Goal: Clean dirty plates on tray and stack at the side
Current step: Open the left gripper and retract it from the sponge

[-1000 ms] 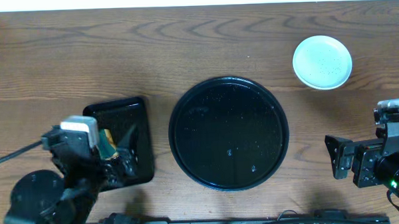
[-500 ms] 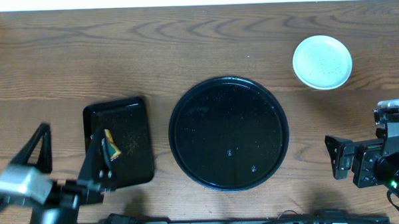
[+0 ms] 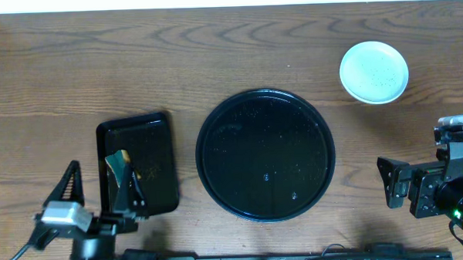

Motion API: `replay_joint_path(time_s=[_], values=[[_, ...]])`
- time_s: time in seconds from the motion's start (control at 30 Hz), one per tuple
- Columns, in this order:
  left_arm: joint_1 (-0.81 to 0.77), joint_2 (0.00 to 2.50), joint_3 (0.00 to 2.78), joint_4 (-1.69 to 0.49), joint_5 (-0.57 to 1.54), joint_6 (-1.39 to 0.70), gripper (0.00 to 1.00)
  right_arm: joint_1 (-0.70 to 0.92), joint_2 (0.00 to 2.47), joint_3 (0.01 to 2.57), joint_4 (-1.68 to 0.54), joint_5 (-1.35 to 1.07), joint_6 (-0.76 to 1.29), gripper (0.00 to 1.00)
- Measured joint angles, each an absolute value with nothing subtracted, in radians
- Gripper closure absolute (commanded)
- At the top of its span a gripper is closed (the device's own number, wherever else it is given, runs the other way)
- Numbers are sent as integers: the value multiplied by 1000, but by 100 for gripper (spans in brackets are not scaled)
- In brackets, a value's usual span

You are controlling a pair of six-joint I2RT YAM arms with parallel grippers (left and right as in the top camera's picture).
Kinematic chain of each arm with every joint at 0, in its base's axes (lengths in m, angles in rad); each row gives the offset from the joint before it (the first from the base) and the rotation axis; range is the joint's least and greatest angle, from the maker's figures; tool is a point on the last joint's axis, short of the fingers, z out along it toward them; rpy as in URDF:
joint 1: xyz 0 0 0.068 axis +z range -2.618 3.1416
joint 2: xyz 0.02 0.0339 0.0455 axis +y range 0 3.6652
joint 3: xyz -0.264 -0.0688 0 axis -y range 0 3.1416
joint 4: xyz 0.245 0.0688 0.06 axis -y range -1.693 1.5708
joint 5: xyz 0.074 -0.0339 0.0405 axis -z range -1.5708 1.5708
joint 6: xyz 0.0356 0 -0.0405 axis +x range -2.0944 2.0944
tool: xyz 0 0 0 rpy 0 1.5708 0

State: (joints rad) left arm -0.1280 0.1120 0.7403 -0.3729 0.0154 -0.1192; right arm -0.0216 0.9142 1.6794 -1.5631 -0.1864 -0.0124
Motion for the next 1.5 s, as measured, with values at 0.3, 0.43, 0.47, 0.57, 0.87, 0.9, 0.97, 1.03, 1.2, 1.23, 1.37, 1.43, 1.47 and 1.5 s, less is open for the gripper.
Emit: replay_joint_path(time_s=[0.3, 0.43, 0.47, 0.57, 0.87, 0.9, 0.97, 1.03, 1.2, 1.23, 1.37, 1.43, 1.47, 1.5], values=[[-92, 37, 497, -155, 15, -127, 10, -22, 914, 1679, -1563, -186, -12, 1], [-88, 20, 423, -101, 1, -130, 10, -22, 914, 1679, -1563, -186, -12, 1], [-86, 16, 409, -90, -1, -130, 10, -22, 914, 1679, -1563, -186, -12, 1], [-79, 14, 378, -72, -7, -130, 10, -22, 914, 1679, -1563, -186, -12, 1], [-75, 10, 216, 40, -120, -131, 10, -22, 914, 1679, -1563, -186, -12, 1], [-73, 10, 191, 63, -130, -131, 10, -22, 914, 1679, -1563, -186, -12, 1], [-70, 10, 143, 112, -141, -131, 10, -22, 914, 1679, -1563, -186, -12, 1], [-67, 10, 102, 155, -150, -131, 10, -22, 914, 1679, -1563, -186, -12, 1], [-67, 10, 59, 196, -177, -131, 10, -22, 914, 1679, -1563, -186, -12, 1], [-65, 10, 56, 202, -184, -131, 10, -22, 914, 1679, -1563, -186, -12, 1], [-20, 10, 49, 229, -195, -131, 10, -22, 914, 1679, -1563, -186, -12, 1], [7, 10, 38, 233, -198, -134, 10, -22, 914, 1679, -1563, -186, -12, 1], [20, 10, 30, 235, -199, -134, 10, -22, 914, 1679, -1563, -186, -12, 1], [30, 10, 21, 238, -199, -134, 10, -22, 914, 1679, -1563, -186, -12, 1]])
